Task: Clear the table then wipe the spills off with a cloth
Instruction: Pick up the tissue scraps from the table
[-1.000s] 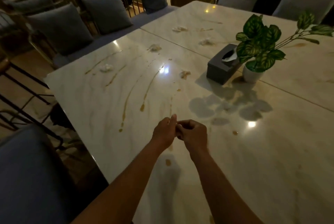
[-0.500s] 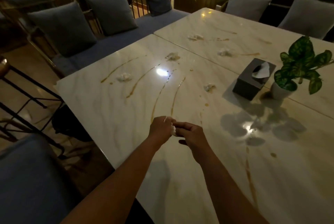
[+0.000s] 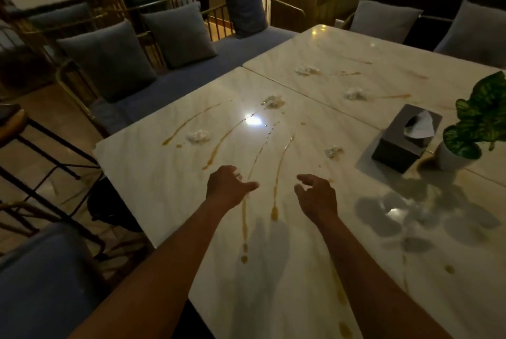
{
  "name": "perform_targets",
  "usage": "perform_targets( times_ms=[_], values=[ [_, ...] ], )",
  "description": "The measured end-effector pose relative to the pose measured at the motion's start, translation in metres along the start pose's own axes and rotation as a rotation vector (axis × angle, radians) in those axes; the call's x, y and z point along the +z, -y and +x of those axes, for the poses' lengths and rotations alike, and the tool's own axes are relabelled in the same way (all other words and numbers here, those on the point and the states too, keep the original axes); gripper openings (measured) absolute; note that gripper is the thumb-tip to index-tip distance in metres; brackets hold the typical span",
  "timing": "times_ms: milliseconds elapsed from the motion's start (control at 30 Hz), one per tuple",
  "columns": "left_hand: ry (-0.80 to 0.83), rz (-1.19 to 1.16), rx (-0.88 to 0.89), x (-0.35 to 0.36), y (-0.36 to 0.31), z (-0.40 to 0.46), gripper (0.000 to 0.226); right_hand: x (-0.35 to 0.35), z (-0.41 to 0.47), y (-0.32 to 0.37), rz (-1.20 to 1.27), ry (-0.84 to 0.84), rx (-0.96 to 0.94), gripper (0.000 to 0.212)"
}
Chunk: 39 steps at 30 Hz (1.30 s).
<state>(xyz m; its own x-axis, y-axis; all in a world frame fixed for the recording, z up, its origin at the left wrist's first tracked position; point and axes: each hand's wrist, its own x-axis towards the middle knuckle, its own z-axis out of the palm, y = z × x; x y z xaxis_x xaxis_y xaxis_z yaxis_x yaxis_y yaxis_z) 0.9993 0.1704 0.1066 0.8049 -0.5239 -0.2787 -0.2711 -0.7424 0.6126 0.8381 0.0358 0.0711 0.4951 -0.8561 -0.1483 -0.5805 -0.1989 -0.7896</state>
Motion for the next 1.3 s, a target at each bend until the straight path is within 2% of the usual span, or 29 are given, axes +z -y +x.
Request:
perform_targets(
  times_ms=[100,233,333,433,533,600,667,767,867,1067,1167,1300],
  values=[
    [0.023,0.044,0.065,0.010,-0.001,0.044,0.052,0.004,0.046,-0.010,-0.203,-0.095,0.021,0.038],
    [0.000,0.168,0.246,0.025,-0.008,0.105,0.022,0.010,0.119,-0.022,-0.444,-0.145,0.118,0.053],
    [-0.028,0.194,0.319,0.035,-0.006,0.147,0.019,0.015,0.170,-0.030,-0.564,-0.137,0.191,0.061],
    [-0.030,0.248,0.390,0.040,0.004,0.176,0.020,0.018,0.208,-0.036,-0.682,-0.043,0.241,0.071],
    [-0.013,0.282,0.424,0.042,0.017,0.197,0.022,0.018,0.227,-0.043,-0.763,0.041,0.241,0.060],
    [0.001,0.275,0.424,0.040,0.027,0.206,0.024,0.020,0.228,-0.046,-0.828,-0.009,0.152,0.039],
    [0.023,0.261,0.409,0.036,0.035,0.209,0.026,0.027,0.222,-0.041,-0.816,-0.073,0.092,0.027],
    [0.041,0.221,0.356,0.023,0.044,0.200,0.027,0.048,0.207,-0.020,-0.669,-0.101,-0.007,0.029],
    [0.010,0.170,0.302,0.000,0.060,0.184,0.030,0.086,0.192,0.010,-0.635,-0.049,-0.165,0.034],
    [-0.059,0.183,0.080,-0.070,0.096,0.177,0.024,0.188,0.163,0.090,-0.594,0.073,-0.412,0.022],
    [-0.076,0.270,0.067,-0.100,0.123,0.194,0.026,0.231,0.157,0.129,-0.608,0.137,-0.470,0.039],
    [-0.111,0.300,0.042,-0.134,0.144,0.224,0.032,0.285,0.173,0.161,-0.630,0.183,-0.397,0.060]
  ],
)
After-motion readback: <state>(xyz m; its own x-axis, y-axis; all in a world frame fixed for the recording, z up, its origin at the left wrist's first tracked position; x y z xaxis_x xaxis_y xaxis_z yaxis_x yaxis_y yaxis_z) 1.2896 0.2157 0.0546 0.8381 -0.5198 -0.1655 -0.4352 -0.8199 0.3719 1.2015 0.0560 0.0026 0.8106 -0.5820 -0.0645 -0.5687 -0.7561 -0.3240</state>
